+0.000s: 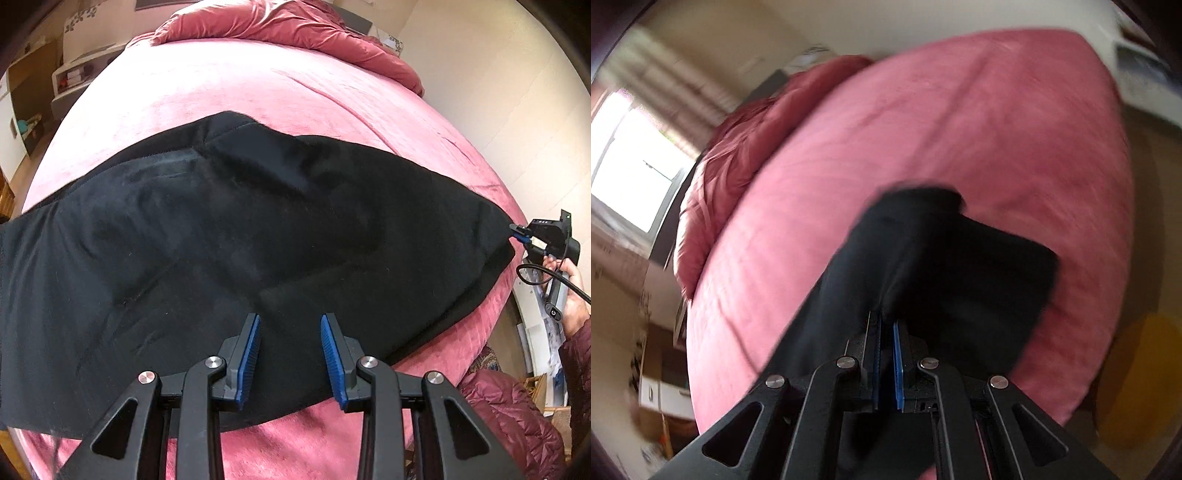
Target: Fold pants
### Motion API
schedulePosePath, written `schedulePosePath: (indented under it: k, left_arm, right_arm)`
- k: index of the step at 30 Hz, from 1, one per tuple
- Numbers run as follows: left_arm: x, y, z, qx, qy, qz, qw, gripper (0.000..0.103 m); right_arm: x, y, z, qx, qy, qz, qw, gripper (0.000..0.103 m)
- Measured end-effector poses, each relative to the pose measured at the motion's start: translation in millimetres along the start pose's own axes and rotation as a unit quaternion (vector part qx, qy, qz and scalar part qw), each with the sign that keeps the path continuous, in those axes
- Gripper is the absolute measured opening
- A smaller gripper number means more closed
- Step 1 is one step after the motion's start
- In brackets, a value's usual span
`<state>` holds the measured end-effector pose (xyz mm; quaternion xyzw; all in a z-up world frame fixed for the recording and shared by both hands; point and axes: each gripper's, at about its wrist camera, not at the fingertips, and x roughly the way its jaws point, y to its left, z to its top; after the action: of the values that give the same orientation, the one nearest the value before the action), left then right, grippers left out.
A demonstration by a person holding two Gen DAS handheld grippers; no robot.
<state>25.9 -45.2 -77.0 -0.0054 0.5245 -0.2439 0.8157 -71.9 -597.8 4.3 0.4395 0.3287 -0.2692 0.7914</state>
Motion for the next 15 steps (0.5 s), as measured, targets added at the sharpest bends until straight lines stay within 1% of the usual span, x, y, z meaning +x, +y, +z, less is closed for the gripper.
schedulePosePath:
  k: [1,3,4,6,7,8,9,11,13,15]
  left_arm:
    - [1,-4,1,0.006,0.001,0.002,1.0000,0.034]
    - [4,-12,2,0.014,0.006,0.001,0.9999,0.034]
    - [6,-17,2,0.020,0.009,0.000,0.9998,0.034]
    - [11,-26,2,0.034,0.012,0.002,0.9993,0.037]
    - [14,-32,2,0.044,0.017,0.001,0.9989,0.037]
    - [17,-36,1,0.051,0.020,-0.001,0.9985,0.038]
    - [18,-42,0,0.058,0.025,-0.003,0.9980,0.038]
    - [25,-52,-1,0.070,0.033,-0.006,0.9970,0.038]
    - [29,-59,-1,0.081,0.036,-0.006,0.9961,0.038]
    - [30,-66,-2,0.092,0.035,-0.007,0.9951,0.038]
  right_arm:
    - [5,-8,-1,0.005,0.007,0.009,1.000,0.006]
    - [4,-27,-1,0.016,0.014,0.018,1.000,0.011]
    - [8,-28,2,0.018,0.015,0.026,0.999,0.011]
    - [5,-34,-2,0.024,0.014,0.038,0.999,0.016]
    - [5,-37,-1,0.030,0.012,0.043,0.999,0.027]
    - [1,-41,0,0.037,0.007,0.049,0.998,0.045]
    - [1,-45,1,0.045,0.003,0.048,0.998,0.050]
    - [2,-49,7,0.055,0.000,0.045,0.997,0.051]
    - [8,-47,14,0.053,0.004,0.035,0.998,0.050]
    - [16,-44,21,0.049,0.013,0.021,0.998,0.036]
